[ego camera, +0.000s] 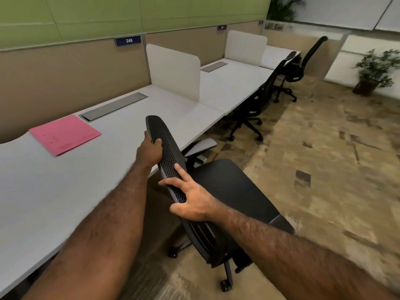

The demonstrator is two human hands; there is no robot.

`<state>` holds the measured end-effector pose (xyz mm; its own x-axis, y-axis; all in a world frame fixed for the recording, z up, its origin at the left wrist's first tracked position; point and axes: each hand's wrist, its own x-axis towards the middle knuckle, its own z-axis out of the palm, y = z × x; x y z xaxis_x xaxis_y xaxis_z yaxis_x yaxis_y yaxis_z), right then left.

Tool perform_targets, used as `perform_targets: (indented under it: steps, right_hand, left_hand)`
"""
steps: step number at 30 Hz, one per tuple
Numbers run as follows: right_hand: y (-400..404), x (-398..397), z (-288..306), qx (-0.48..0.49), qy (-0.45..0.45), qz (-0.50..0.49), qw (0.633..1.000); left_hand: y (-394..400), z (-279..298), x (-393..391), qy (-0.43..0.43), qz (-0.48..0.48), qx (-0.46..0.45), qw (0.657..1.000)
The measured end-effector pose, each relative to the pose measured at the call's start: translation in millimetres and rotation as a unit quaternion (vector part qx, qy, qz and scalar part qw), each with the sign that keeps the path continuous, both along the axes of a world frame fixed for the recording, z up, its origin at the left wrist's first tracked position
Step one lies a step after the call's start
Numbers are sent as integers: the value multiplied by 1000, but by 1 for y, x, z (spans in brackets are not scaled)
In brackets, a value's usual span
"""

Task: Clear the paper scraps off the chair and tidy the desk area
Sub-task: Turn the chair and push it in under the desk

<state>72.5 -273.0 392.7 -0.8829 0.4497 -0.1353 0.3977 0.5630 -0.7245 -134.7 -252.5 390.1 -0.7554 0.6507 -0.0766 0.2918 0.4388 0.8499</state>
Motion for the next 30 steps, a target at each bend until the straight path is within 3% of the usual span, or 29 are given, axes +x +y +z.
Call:
perform_targets:
  steps: [11,24,27,30]
  right_hand:
    - [-4,86,5,-11,7,73,997]
    - [32,241,-7,15,11,240,971]
    - [41,274,-5,20,3,256,966]
    - [52,306,1,12,-27,254,967]
  left_hand:
    - [-29,-2,66,59,96,-79,990]
    - [-90,-17,229,55,246,-124,960]
    - [-101,-20,266,49,252,-118,959]
    - [-118,-19,299,121,217,-153,956]
